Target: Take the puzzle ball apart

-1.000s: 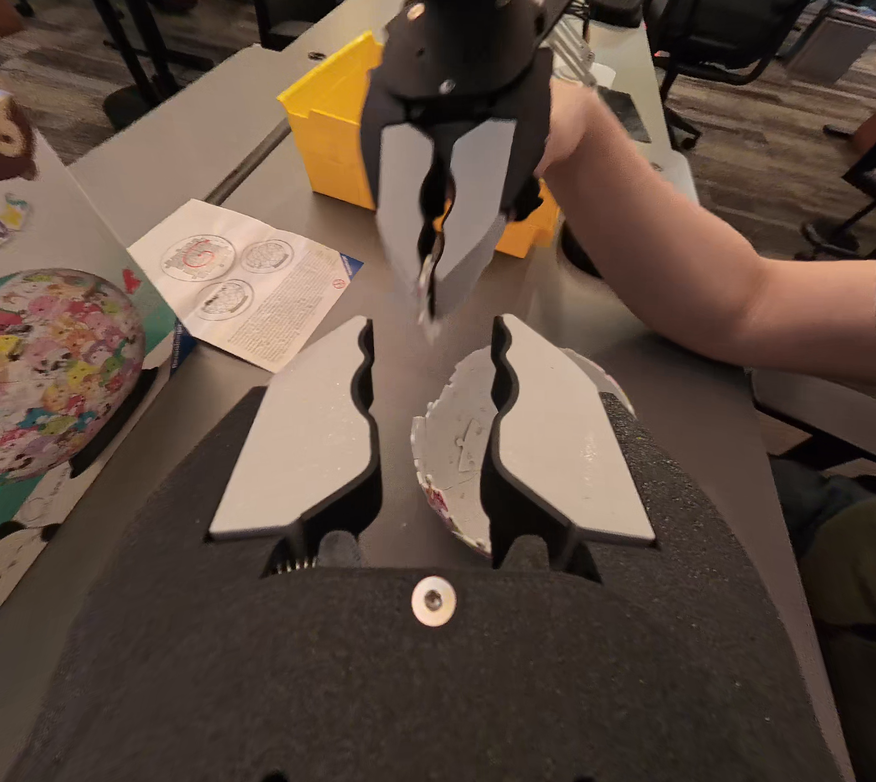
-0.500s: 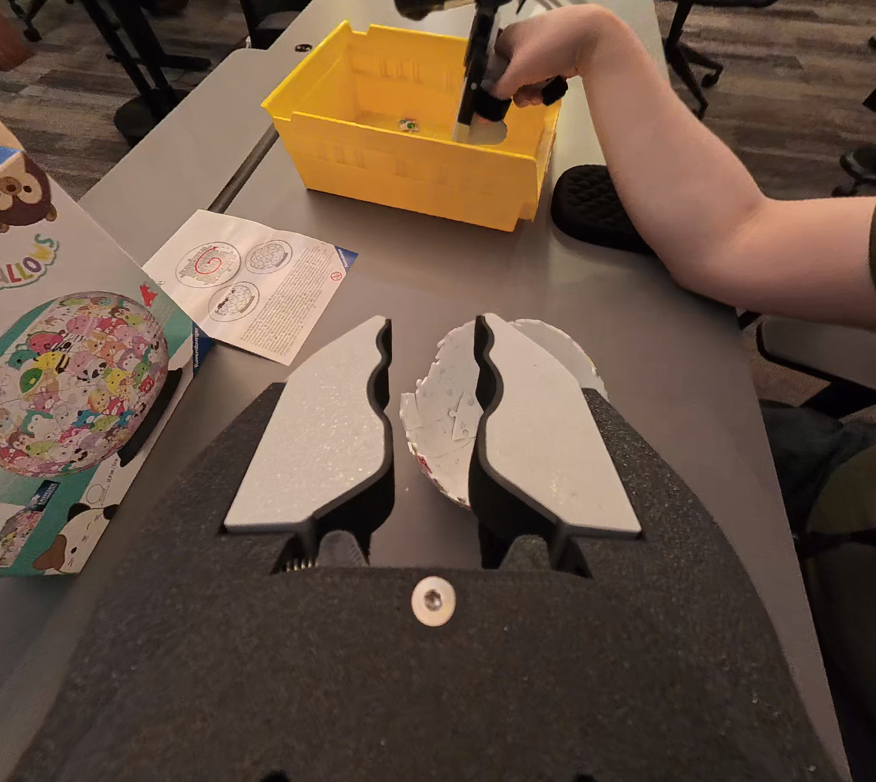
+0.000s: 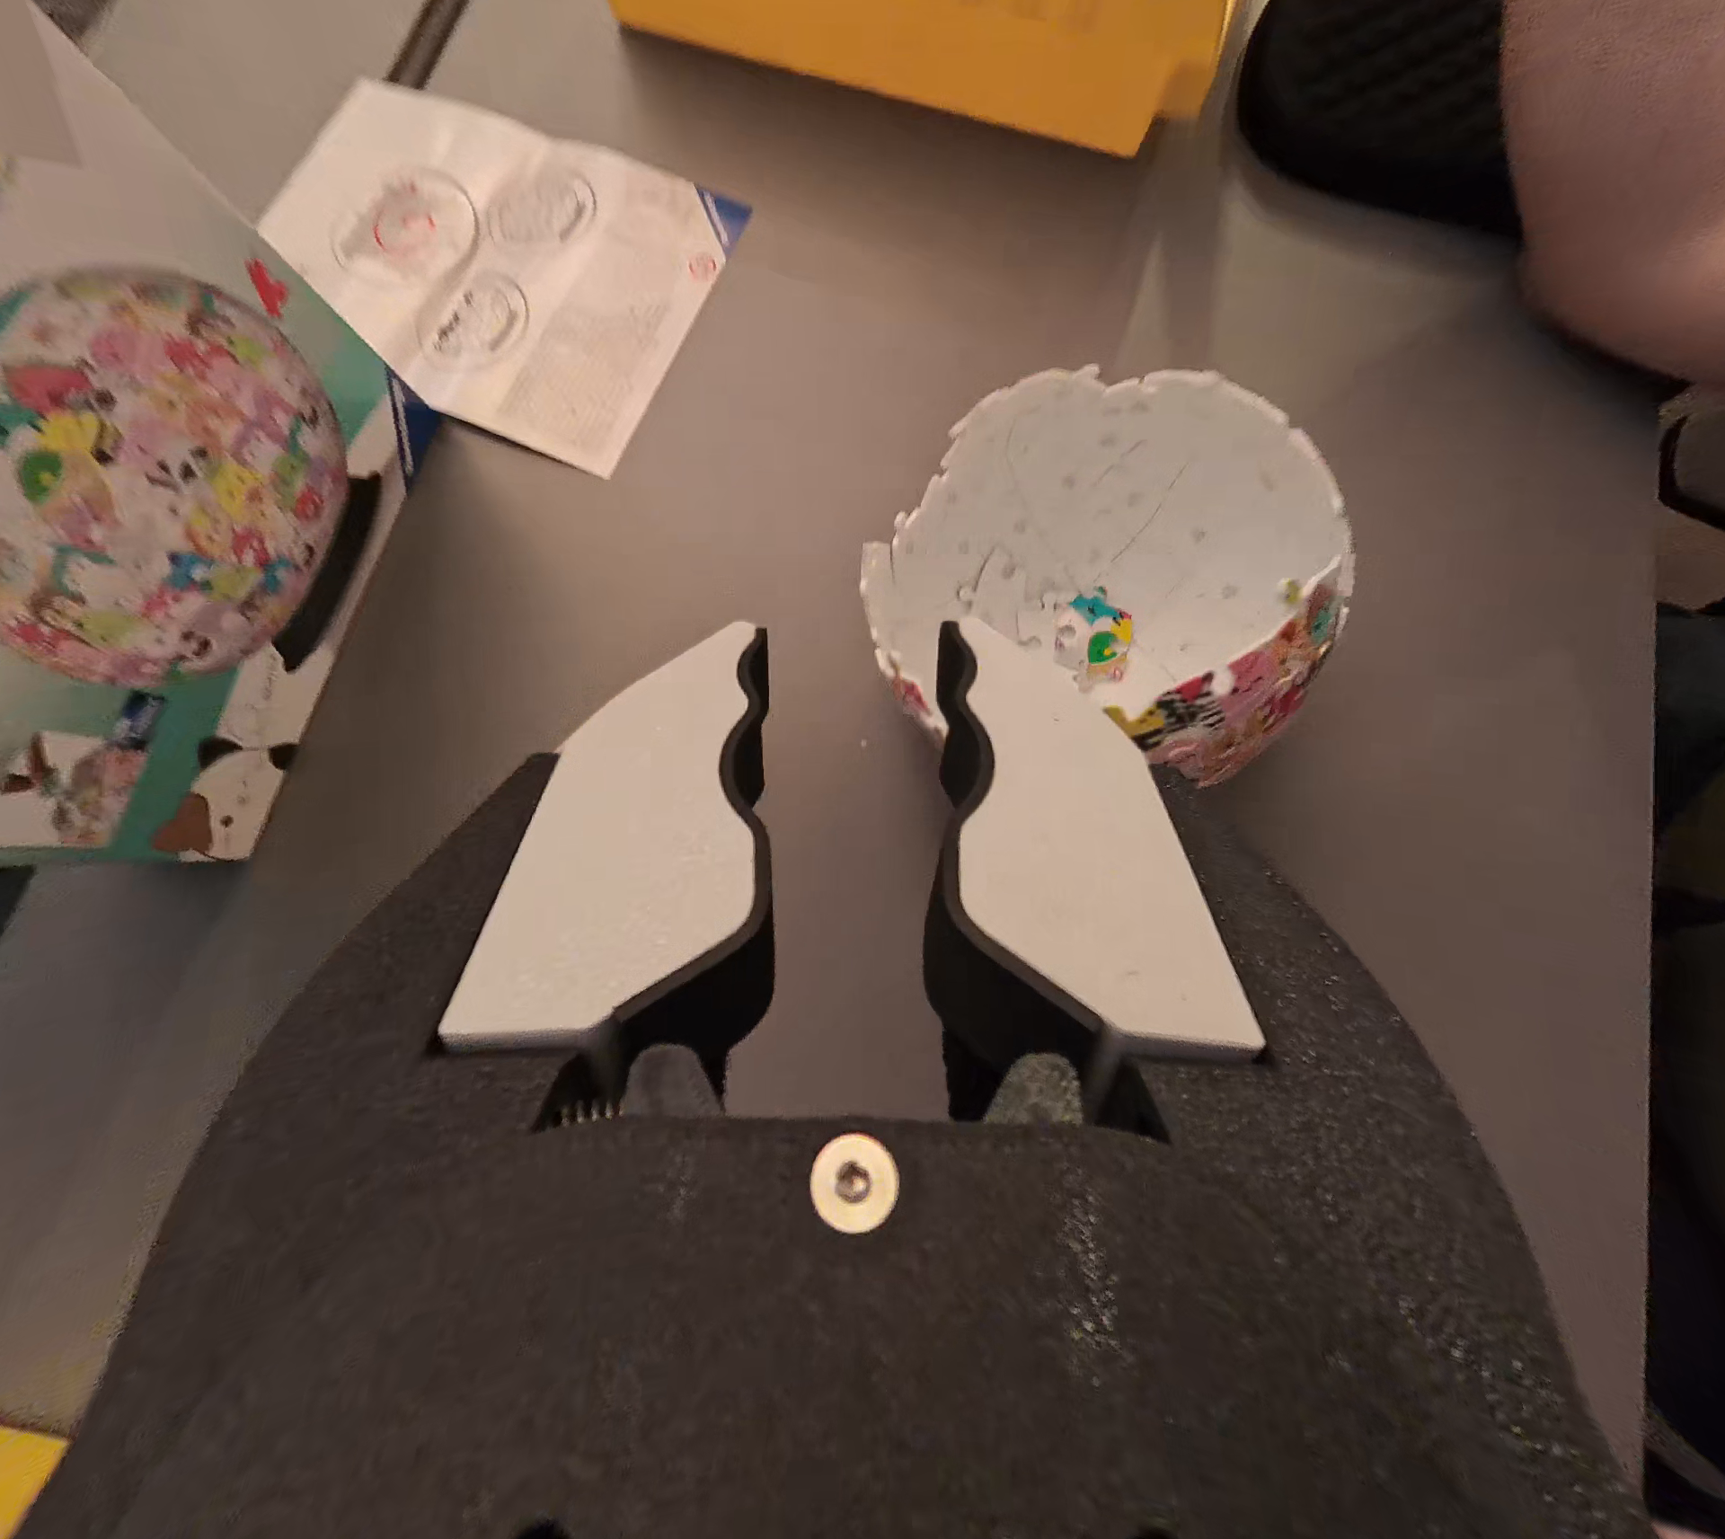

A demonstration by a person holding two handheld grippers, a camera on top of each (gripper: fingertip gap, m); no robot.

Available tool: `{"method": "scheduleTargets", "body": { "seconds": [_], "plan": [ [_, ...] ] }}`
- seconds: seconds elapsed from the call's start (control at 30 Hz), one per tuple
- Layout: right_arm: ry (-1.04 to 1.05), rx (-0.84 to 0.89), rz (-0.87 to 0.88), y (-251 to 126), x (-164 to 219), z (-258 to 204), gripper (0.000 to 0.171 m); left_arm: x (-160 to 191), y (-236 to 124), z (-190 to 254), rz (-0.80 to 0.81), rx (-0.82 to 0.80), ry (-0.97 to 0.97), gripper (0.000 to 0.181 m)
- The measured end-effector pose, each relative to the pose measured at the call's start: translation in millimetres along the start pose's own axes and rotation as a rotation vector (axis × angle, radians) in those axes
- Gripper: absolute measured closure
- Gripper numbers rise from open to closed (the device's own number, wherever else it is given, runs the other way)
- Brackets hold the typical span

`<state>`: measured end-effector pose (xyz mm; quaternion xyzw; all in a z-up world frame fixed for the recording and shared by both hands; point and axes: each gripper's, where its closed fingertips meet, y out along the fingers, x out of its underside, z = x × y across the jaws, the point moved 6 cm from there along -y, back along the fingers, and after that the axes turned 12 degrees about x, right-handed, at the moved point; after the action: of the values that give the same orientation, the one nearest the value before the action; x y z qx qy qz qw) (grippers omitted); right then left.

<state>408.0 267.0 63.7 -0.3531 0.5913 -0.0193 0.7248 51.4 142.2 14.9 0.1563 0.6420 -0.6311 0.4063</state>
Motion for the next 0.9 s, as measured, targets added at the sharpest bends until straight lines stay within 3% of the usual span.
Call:
{"method": "scheduleTargets", "body": {
  "seconds": [0.13, 0.27, 0.37, 0.47, 0.7, 0.9],
  "plan": [
    [-0.247, -0.361, 0.220, -4, -35, -96, 0.152, 11, 12, -10, -0.046, 0.029, -0.055, 0.146],
    [-0.384, -0.725, 0.151, 33, -26, -182, 0.151, 12, 26, -10, -0.056, 0.097, -0.110, 0.148],
    [-0.531, -0.921, -0.013, 72, 7, -226, 0.151, 19, 35, -11, -0.114, 0.123, -0.138, 0.148],
    [-0.585, -0.959, -0.104, 97, 19, -242, 0.151, 25, 31, -13, -0.133, 0.138, -0.159, 0.149],
    [-0.749, -0.960, -0.272, 112, 40, -257, 0.152, 29, 34, -16, -0.103, 0.237, -0.268, 0.149],
    [-0.819, -0.959, -0.355, 113, 52, -267, 0.166, 31, 43, -14, -0.144, 0.253, -0.266, 0.151]
  ]
}}
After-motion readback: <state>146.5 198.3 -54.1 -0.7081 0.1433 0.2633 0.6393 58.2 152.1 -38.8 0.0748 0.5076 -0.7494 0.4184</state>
